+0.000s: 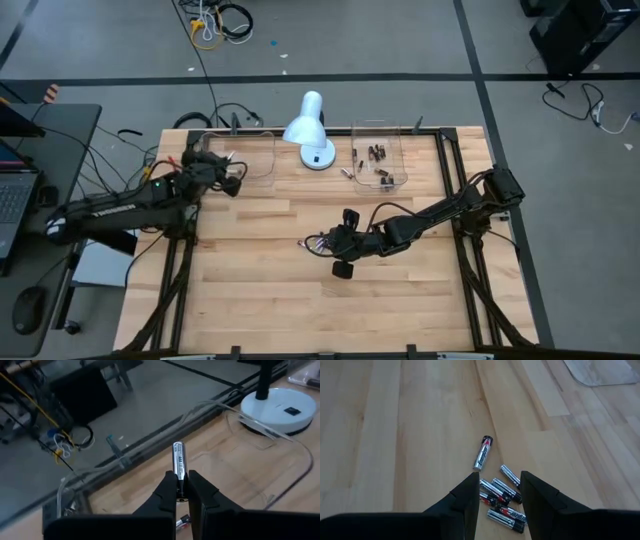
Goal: Sort batteries
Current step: Put the silver battery in the transparent bin
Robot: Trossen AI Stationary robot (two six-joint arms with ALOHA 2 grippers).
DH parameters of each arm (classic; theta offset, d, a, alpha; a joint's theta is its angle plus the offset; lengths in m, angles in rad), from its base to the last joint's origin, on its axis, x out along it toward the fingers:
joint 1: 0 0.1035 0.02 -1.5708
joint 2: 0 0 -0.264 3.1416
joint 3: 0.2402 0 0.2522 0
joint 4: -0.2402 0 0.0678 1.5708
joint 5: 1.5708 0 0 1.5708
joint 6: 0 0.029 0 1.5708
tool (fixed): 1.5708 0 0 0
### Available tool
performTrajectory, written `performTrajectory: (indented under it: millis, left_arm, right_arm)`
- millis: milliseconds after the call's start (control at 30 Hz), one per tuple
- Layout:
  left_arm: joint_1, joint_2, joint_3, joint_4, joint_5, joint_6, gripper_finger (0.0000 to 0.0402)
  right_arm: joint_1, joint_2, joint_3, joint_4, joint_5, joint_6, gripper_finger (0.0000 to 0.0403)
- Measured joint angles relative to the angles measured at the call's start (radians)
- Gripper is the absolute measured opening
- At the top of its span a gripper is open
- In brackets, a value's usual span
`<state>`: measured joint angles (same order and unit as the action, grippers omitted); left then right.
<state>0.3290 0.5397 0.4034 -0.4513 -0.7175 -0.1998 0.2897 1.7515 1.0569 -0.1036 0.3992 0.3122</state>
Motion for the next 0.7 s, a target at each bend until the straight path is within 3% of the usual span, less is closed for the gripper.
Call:
performTrajectory:
  millis: [267, 700]
  left_arm:
    - [0.114, 0.024, 0.000, -0.031, 0.028, -0.066, 0.0020]
    - [0.156, 0.026, 0.000, -0.029, 0.031, -0.067, 0.0107]
  right_arm:
    - [0.000, 0.000, 0.000, 0.002, 0.000, 0.000, 0.0128]
    - [0.000, 0.000, 0.000, 0.002, 0.000, 0.000, 0.0129]
